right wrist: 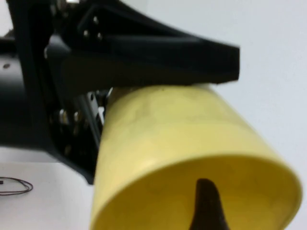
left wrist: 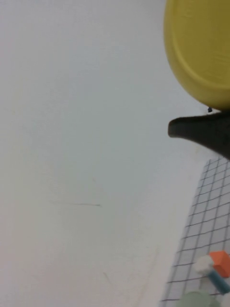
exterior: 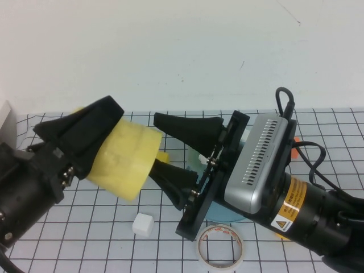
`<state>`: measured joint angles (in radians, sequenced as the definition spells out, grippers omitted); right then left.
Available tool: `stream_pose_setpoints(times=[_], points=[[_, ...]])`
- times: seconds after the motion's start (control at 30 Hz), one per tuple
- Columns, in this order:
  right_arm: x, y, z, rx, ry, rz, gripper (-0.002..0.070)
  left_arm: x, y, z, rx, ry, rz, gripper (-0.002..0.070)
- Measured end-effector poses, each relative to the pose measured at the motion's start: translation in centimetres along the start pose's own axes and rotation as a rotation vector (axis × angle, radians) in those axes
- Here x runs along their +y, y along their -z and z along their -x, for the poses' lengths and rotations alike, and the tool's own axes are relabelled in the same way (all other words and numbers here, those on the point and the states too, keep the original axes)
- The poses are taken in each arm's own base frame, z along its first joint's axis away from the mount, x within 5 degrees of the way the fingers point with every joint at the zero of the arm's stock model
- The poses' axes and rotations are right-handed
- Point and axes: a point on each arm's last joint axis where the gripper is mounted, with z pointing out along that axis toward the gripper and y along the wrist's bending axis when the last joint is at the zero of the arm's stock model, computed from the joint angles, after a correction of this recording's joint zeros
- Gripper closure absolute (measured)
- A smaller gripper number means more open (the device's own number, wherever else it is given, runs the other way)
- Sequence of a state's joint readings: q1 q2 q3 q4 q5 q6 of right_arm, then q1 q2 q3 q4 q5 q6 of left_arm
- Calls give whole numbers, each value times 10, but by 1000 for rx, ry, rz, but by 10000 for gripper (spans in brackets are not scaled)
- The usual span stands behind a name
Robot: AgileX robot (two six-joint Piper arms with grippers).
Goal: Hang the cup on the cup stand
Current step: Adjust the cup with two arms, then place the cup on the cup holder
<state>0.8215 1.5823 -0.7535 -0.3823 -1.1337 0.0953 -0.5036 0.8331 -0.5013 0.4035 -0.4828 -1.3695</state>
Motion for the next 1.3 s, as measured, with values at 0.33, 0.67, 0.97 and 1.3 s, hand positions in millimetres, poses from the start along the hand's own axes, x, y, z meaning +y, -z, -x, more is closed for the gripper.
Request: stream_pose_setpoints(times=[0.33, 0.67, 0.97, 1.3], points=[[-1, 20, 6, 8, 47, -81, 277, -16, -5, 13, -51, -158, -36, 118], [2, 81, -1, 82, -204, -273, 476, -36, -32, 32, -31, -440, 1, 119], [16, 113, -16, 502, -300, -250, 667, -3, -107, 13, 172, -717, -4, 120], [22, 157, -2, 858, -242, -286, 671, 34, -176, -7, 309, -822, -48, 120]])
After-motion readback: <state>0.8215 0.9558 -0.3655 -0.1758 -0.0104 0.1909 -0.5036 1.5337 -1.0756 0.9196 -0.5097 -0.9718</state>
